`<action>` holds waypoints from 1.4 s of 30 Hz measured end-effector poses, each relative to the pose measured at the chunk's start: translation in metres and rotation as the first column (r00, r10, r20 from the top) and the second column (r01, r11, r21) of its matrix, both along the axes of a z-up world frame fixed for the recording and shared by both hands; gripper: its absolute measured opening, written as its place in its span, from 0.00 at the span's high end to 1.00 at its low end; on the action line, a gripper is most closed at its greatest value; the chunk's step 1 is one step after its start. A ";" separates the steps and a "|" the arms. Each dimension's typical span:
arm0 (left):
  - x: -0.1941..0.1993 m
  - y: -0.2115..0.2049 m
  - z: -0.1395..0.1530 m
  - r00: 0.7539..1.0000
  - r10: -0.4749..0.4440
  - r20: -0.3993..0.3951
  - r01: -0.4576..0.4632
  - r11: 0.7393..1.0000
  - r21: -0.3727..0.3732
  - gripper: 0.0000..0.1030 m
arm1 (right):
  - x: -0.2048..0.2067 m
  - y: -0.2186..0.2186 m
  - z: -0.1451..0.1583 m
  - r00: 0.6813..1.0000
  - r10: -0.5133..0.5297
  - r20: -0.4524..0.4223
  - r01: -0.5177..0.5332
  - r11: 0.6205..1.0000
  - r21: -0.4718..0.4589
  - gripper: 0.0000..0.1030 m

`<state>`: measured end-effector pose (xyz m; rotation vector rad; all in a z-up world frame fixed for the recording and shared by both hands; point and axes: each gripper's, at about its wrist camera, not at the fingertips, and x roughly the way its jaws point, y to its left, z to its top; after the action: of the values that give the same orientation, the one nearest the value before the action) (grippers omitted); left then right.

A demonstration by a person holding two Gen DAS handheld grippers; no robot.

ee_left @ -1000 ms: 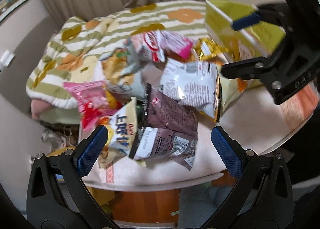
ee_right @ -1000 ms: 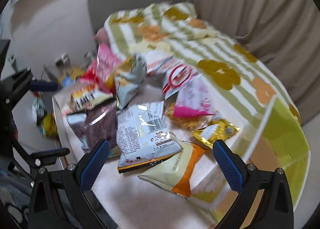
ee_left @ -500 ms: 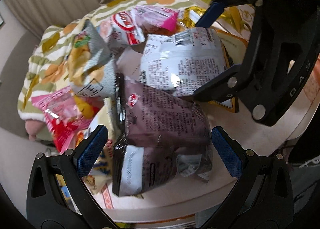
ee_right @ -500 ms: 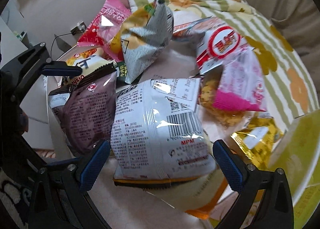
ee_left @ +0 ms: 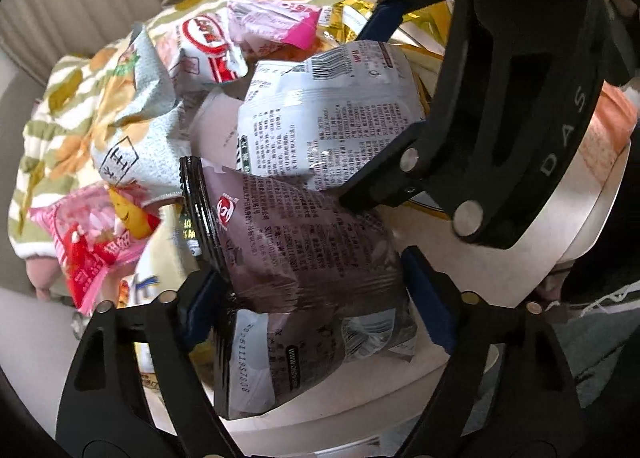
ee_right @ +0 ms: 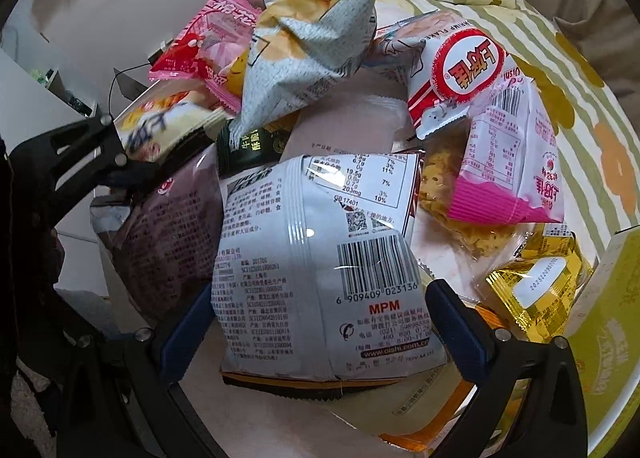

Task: Organize snacks
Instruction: 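Carry both bags into the yellow-green box and open both tools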

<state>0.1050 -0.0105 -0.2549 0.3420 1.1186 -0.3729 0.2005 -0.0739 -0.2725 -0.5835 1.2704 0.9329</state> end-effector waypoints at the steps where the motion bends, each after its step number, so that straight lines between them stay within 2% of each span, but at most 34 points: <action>1: 0.001 0.003 0.002 1.000 0.005 -0.003 -0.005 1.000 -0.005 0.25 | 0.004 0.002 -0.002 1.000 -0.002 -0.005 0.002 1.000 0.004 0.02; 4: 0.002 0.007 0.005 1.000 0.013 -0.008 -0.013 1.000 -0.010 0.27 | 0.010 0.002 -0.002 1.000 -0.006 -0.029 0.007 1.000 0.022 0.06; 6: 0.001 0.010 0.007 1.000 0.018 -0.007 -0.019 1.000 -0.014 0.27 | 0.011 0.005 0.000 0.999 -0.002 -0.036 0.003 0.999 0.034 0.12; 7: -0.001 0.010 0.008 1.000 0.023 -0.006 -0.023 1.000 -0.014 0.27 | 0.012 0.006 0.001 0.999 0.003 -0.039 -0.001 0.999 0.038 0.20; 8: -0.001 0.011 0.010 1.000 0.024 -0.003 -0.024 1.000 -0.015 0.27 | 0.013 0.008 0.002 0.999 0.003 -0.045 -0.002 0.999 0.037 0.23; 11: -0.002 0.010 0.015 0.999 0.035 0.007 -0.035 0.999 -0.020 0.27 | 0.019 0.010 0.007 0.998 -0.008 -0.057 0.010 0.999 0.047 0.29; 16: -0.004 0.014 0.035 0.998 0.059 0.035 -0.058 0.997 -0.043 0.27 | 0.030 0.005 0.027 0.996 -0.073 -0.042 0.077 0.992 0.095 0.30; 23: -0.002 0.010 0.069 0.991 0.072 0.109 -0.066 0.996 -0.062 0.27 | 0.040 -0.022 0.079 0.976 -0.216 0.033 0.208 0.963 0.173 0.30; 29: 0.020 0.000 0.113 0.981 0.074 0.180 -0.053 0.991 -0.123 0.27 | 0.034 -0.076 0.131 0.922 -0.381 0.077 0.351 0.901 0.255 0.30; 33: 0.040 -0.014 0.142 0.973 0.081 0.214 -0.043 0.983 -0.179 0.27 | 0.027 -0.114 0.157 0.877 -0.463 0.126 0.419 0.867 0.268 0.30; 38: 0.068 -0.052 0.178 0.961 0.079 0.264 -0.013 0.970 -0.242 0.27 | 0.029 -0.178 0.172 0.802 -0.582 0.135 0.541 0.803 0.251 0.30; 42: 0.089 -0.093 0.187 0.962 0.061 0.266 0.011 0.966 -0.259 0.27 | 0.022 -0.230 0.182 0.759 -0.635 0.144 0.593 0.765 0.252 0.30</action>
<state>0.1938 -0.1037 -0.0679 0.1417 0.7918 -0.4302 0.2223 -0.3036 -0.0905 -0.0797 1.0472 0.4039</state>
